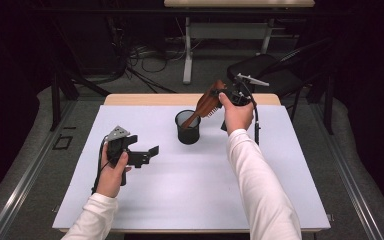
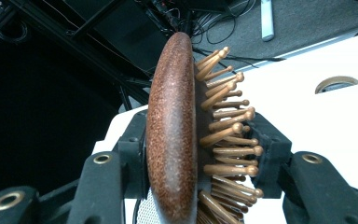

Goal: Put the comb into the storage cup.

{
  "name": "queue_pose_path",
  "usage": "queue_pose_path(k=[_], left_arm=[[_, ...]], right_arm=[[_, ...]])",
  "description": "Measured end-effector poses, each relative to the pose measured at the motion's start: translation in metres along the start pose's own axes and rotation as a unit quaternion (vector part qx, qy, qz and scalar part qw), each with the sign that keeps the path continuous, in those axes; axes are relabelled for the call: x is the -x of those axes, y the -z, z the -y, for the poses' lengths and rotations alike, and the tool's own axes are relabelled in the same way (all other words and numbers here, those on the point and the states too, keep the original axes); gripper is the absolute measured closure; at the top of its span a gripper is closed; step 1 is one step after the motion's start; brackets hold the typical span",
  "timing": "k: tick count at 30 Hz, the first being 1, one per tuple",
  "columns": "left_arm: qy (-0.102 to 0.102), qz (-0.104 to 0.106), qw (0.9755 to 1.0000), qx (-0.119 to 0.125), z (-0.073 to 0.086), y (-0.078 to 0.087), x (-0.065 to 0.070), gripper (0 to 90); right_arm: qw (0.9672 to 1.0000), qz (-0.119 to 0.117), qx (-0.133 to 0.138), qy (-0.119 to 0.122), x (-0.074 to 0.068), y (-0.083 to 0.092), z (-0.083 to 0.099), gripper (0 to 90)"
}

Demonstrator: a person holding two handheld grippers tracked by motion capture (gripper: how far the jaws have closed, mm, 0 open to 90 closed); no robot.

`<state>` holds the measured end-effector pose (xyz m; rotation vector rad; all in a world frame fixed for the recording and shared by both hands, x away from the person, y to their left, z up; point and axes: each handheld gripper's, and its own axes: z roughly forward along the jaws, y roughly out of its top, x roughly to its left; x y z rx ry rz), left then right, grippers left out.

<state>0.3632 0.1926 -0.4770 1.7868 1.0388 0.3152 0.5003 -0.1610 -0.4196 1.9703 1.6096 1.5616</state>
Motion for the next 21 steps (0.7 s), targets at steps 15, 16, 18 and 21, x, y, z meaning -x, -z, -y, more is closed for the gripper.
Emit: queue_pose_path(k=[15, 16, 18, 21], left_arm=[[-0.002, 0.0, 1.0, -0.002, 0.0, -0.001, 0.0, 0.5], [-0.001, 0.0, 1.0, -0.002, 0.0, -0.001, 0.0, 0.5], [-0.001, 0.0, 1.0, -0.003, 0.0, -0.001, 0.0, 0.5], [0.0, 0.0, 1.0, -0.003, 0.0, -0.001, 0.0, 0.5]], right_arm=[[1.0, 0.004, -0.006, -0.003, 0.005, -0.008, 0.009, 48.7], [1.0, 0.005, -0.008, -0.004, 0.005, -0.009, 0.009, 48.7], [1.0, 0.005, -0.007, -0.004, 0.005, -0.009, 0.01, 48.6], [0.9999, 0.005, -0.01, -0.004, 0.006, -0.011, 0.011, 48.7]])
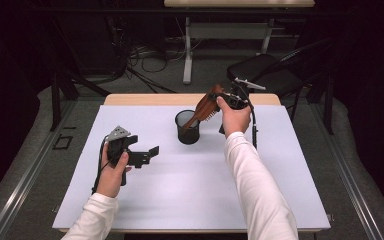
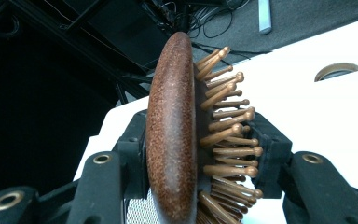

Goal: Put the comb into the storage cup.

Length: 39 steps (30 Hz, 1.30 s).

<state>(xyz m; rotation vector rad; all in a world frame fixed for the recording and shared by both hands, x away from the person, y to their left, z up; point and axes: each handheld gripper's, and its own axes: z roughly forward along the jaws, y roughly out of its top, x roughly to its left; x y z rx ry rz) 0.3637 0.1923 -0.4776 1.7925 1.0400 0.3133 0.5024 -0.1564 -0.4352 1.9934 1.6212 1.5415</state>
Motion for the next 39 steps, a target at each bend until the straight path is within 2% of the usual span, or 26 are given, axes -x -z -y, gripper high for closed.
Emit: queue_pose_path(k=[29, 39], left_arm=[[0.003, 0.002, 1.0, -0.002, 0.0009, -0.0013, -0.0008, 0.5], [0.004, 0.002, 1.0, -0.002, 0.0011, -0.0017, -0.0007, 0.5]], right_arm=[[1.0, -0.002, -0.001, 0.003, 0.0002, -0.0032, 0.004, 48.3], [0.9998, -0.008, 0.002, 0.016, -0.0002, -0.0041, 0.0063, 48.1]])
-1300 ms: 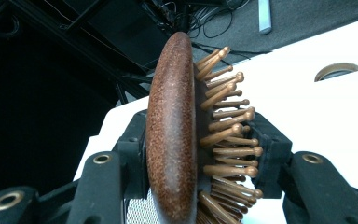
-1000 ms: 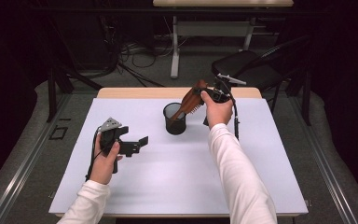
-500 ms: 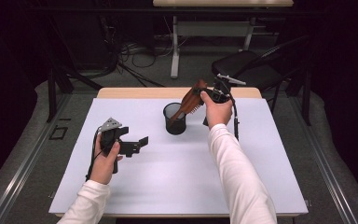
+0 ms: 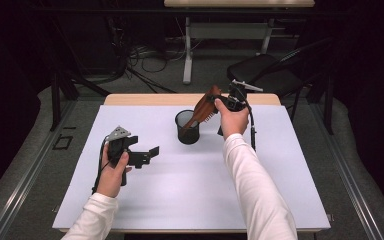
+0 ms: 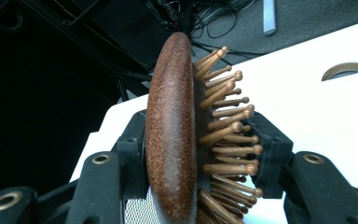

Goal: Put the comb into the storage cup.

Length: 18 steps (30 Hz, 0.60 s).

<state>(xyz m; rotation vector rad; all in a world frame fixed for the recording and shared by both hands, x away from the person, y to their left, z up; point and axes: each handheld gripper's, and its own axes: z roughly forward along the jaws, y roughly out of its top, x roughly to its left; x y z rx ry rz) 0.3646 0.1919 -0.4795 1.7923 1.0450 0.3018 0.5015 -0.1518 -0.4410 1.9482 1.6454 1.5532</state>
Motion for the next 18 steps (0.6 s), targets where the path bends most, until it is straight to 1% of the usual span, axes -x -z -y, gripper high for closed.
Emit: queue_pose_path(k=[18], left_arm=[[-0.003, 0.0, 1.0, -0.003, 0.0002, -0.0005, -0.0003, 0.5]], right_arm=[[0.9998, -0.009, 0.007, 0.016, 0.0043, 0.0003, 0.0017, 47.2]])
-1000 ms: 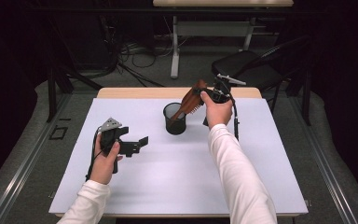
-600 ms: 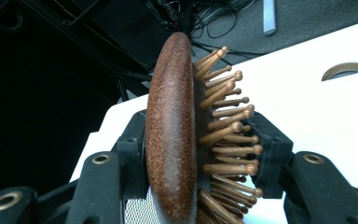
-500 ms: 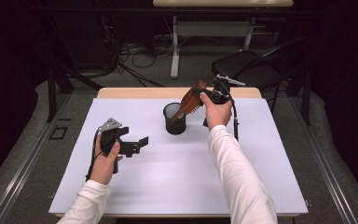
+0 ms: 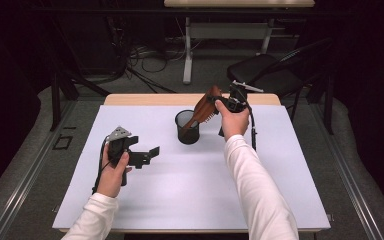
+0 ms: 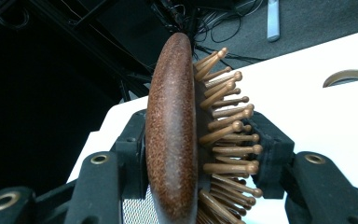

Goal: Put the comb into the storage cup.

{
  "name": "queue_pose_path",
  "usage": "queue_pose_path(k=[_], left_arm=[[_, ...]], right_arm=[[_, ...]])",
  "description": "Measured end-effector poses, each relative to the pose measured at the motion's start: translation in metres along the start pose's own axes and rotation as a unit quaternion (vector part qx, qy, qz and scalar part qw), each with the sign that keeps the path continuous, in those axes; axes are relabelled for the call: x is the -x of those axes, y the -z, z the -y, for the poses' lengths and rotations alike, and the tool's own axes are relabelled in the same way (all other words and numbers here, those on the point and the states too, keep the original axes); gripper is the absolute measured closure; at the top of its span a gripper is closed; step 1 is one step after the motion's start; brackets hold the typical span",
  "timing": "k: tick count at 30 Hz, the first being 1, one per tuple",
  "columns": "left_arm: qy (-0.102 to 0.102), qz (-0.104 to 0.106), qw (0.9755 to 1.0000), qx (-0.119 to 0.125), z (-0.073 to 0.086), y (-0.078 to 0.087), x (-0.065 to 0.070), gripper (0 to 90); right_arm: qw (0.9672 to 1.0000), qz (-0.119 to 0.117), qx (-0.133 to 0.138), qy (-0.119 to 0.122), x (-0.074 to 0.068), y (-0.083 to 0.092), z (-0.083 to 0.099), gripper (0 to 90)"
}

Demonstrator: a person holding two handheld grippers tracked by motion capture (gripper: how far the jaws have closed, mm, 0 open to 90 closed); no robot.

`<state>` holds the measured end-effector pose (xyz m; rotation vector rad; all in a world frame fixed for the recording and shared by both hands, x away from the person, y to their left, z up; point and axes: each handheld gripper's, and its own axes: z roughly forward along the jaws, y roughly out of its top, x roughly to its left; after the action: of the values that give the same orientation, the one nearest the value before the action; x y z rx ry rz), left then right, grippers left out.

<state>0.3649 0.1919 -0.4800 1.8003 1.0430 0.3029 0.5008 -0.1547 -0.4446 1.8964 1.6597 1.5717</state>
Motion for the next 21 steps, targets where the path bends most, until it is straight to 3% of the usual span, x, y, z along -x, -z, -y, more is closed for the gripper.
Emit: queue_pose_path(k=[21], left_arm=[[0.001, 0.0, 1.0, 0.0, 0.0003, -0.0007, 0.0002, 0.5]], right_arm=[[1.0, -0.003, 0.001, 0.003, 0.0024, 0.001, 0.0001, 46.2]])
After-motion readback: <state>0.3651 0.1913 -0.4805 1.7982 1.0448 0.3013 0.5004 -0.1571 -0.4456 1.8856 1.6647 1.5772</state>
